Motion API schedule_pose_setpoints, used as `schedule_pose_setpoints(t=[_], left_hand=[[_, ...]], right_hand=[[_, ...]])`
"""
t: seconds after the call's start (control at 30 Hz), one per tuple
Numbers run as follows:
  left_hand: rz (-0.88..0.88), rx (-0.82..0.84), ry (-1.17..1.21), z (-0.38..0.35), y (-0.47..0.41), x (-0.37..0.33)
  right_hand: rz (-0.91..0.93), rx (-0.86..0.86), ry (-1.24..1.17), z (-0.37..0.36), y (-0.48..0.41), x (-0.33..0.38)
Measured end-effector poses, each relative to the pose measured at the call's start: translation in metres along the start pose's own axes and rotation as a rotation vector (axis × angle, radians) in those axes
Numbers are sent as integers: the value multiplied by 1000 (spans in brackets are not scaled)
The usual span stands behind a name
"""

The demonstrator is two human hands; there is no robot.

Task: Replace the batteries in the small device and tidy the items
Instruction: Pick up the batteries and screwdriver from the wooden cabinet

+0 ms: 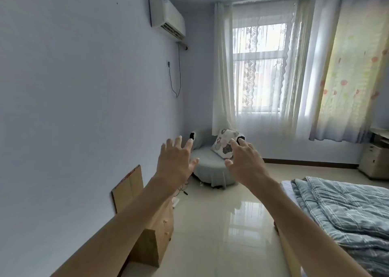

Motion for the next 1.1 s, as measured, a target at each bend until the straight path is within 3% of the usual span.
schedule_pose_setpoints(t=[0.33, 0.87, 1.1], left_hand=[[103, -15, -4, -55, -95, 49], [318, -3, -85, -181, -278, 71], [392, 15, -126, -219, -326, 93]], right_hand=[[84, 54, -130, -70, -121, 20], [238, 144, -291, -203, -346, -40], [337, 180, -332, -255, -421, -25]])
Point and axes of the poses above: each hand's wrist, its own y-axis away from the middle knuckle, its own z-axis out of the back of the hand, x = y × z, the point moved 4 cm from there along -y, towards the middle knuckle, and after that the axes turned 5 degrees about -x, right-handed, at the moved point
